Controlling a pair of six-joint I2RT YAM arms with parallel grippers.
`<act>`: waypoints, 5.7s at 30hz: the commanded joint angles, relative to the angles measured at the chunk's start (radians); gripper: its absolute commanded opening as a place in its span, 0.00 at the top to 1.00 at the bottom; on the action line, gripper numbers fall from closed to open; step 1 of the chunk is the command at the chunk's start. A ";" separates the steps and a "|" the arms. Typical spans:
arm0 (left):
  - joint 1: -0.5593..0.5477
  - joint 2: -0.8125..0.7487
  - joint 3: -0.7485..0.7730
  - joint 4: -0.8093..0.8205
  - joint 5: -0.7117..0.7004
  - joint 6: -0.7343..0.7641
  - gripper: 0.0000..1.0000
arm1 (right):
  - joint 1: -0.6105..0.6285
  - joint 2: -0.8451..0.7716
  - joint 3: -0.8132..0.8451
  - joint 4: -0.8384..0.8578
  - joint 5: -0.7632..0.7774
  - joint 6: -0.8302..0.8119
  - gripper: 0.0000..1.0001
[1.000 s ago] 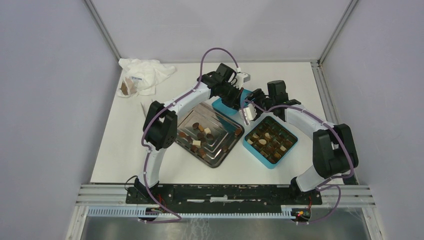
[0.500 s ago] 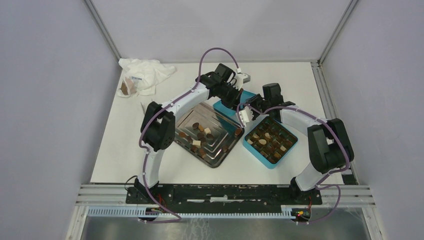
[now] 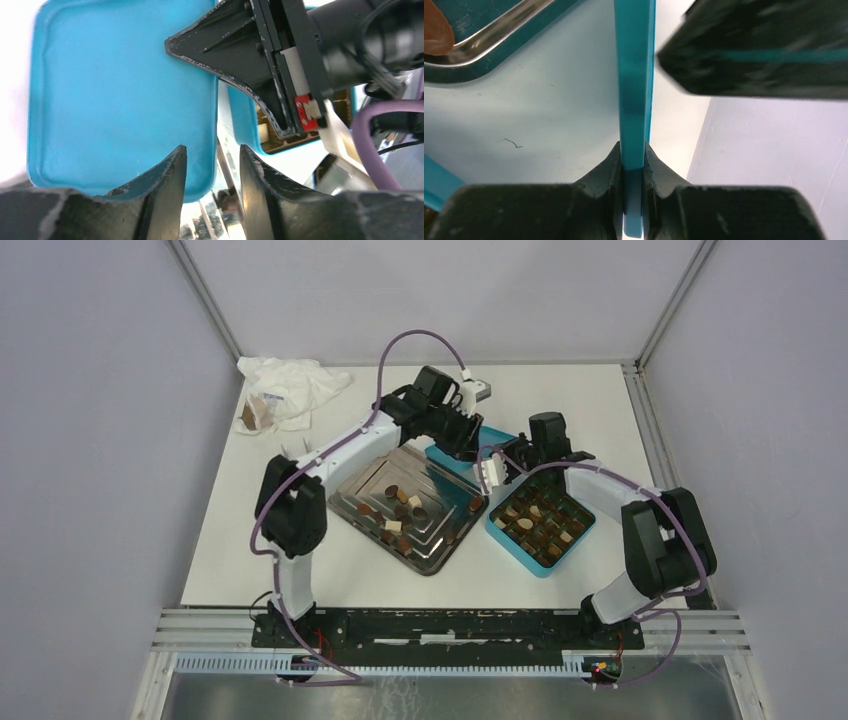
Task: Pack the chocolate
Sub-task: Pick up the box lid from the center of the board, then move the packing box to the center of the board, then close the box lid on the packing box.
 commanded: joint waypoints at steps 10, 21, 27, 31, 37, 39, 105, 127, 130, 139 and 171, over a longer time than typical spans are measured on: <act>0.000 -0.732 -0.494 0.378 -0.336 -0.222 0.40 | -0.015 -0.348 -0.076 0.125 0.008 0.541 1.00; -0.075 -1.046 -1.111 0.801 -0.172 -0.660 0.56 | -0.267 -0.648 -0.181 0.104 -0.333 1.286 1.00; -0.344 -0.935 -1.177 0.884 -0.420 -0.641 0.55 | -0.436 -0.714 -0.352 0.325 -0.517 1.564 1.00; -0.367 -0.789 -1.063 0.793 -0.572 -0.575 0.45 | -0.498 -0.711 -0.389 0.387 -0.549 1.617 1.00; -0.367 -0.481 -0.748 0.595 -0.660 -0.393 0.39 | -0.568 -0.734 -0.418 0.450 -0.574 1.691 1.00; -0.367 -0.366 -0.629 0.521 -0.658 -0.352 0.39 | -0.600 -0.732 -0.430 0.459 -0.570 1.715 1.00; -0.136 -0.529 -0.652 0.420 -0.622 -0.495 0.56 | -0.651 -0.652 -0.490 0.787 -0.682 2.313 1.00; -0.134 -0.968 -1.070 0.625 -0.639 -0.671 0.14 | -0.221 -0.457 -0.663 0.856 -0.242 2.762 1.00; -0.133 -0.907 -1.048 0.641 -0.634 -0.662 0.14 | -0.210 -0.451 -0.680 0.852 -0.219 2.754 1.00; -0.080 -0.678 -0.967 0.731 -0.521 -0.676 0.13 | -0.204 -0.381 -0.677 0.854 -0.184 2.747 1.00; 0.010 -0.162 -0.595 0.642 -0.227 -0.600 0.18 | -0.260 -0.370 -0.611 0.646 -0.152 2.586 0.53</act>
